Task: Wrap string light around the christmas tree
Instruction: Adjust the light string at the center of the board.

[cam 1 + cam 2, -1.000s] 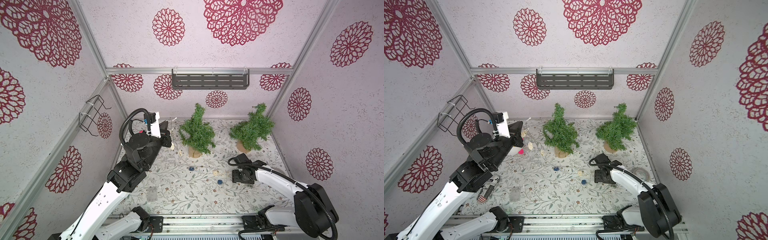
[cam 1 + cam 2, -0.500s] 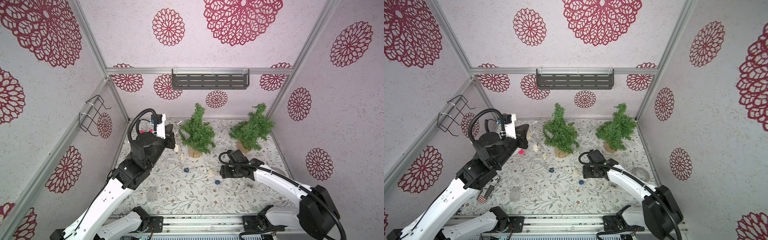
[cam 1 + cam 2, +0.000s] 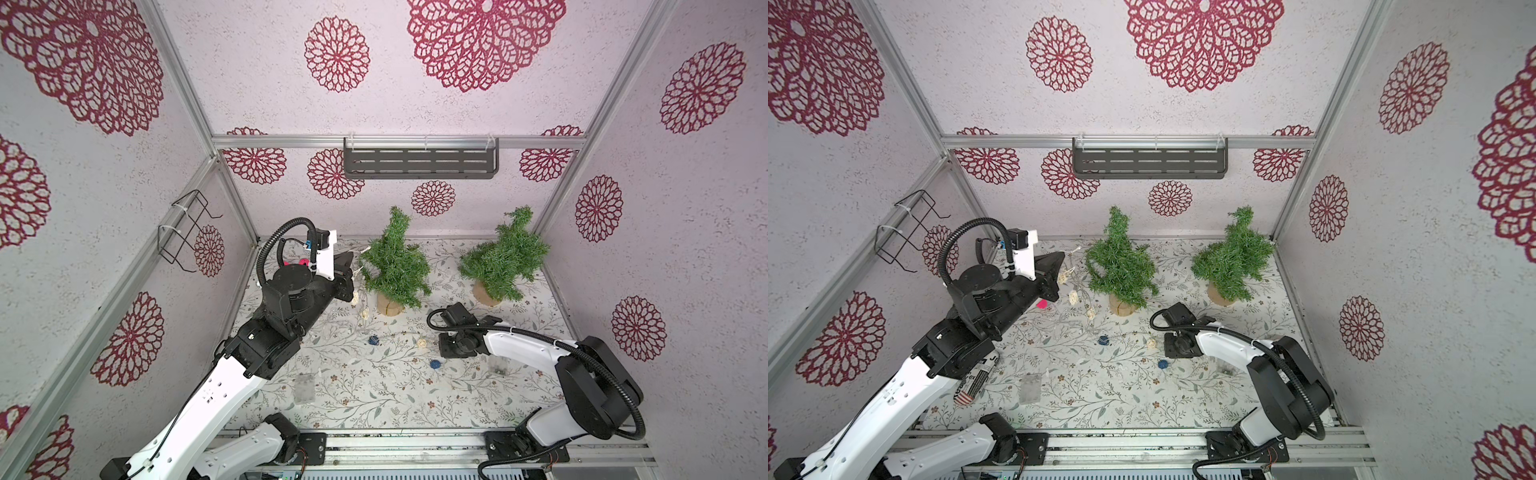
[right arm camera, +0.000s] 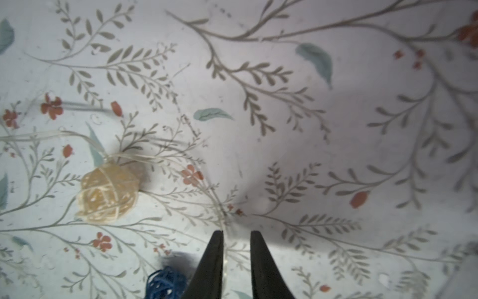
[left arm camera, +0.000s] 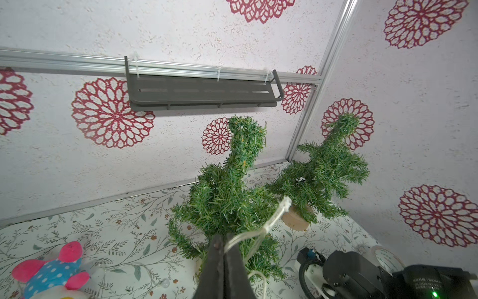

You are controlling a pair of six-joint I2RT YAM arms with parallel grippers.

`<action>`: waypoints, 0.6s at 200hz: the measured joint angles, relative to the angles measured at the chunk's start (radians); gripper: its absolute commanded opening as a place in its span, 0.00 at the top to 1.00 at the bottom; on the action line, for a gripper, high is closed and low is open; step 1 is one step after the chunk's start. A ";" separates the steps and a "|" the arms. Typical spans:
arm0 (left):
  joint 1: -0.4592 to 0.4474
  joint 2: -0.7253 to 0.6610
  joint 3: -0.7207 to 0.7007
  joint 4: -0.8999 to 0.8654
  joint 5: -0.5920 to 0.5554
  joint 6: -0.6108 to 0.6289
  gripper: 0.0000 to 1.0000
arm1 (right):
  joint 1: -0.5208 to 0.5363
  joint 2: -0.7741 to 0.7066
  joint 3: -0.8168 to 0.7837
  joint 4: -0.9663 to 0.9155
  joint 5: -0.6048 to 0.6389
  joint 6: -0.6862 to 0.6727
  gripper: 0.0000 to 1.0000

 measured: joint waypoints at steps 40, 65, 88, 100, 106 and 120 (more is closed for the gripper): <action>-0.153 0.061 -0.016 0.031 0.068 0.005 1.00 | -0.171 -0.187 -0.043 -0.056 0.059 -0.002 0.84; -0.244 0.193 0.025 0.048 0.092 0.019 1.00 | -0.192 -0.279 -0.042 -0.096 0.031 -0.013 0.58; -0.290 0.323 0.088 0.050 0.104 0.035 1.00 | -0.144 -0.361 -0.064 -0.075 -0.079 -0.057 0.34; -0.297 0.369 0.117 0.049 0.102 0.047 1.00 | -0.079 -0.413 -0.080 -0.056 -0.113 -0.068 0.27; -0.296 0.387 0.132 0.048 0.098 0.050 1.00 | -0.037 -0.444 -0.093 -0.038 -0.132 -0.075 0.24; -0.296 0.425 0.175 0.045 0.092 0.057 1.00 | 0.032 -0.513 -0.130 0.029 -0.170 -0.089 0.21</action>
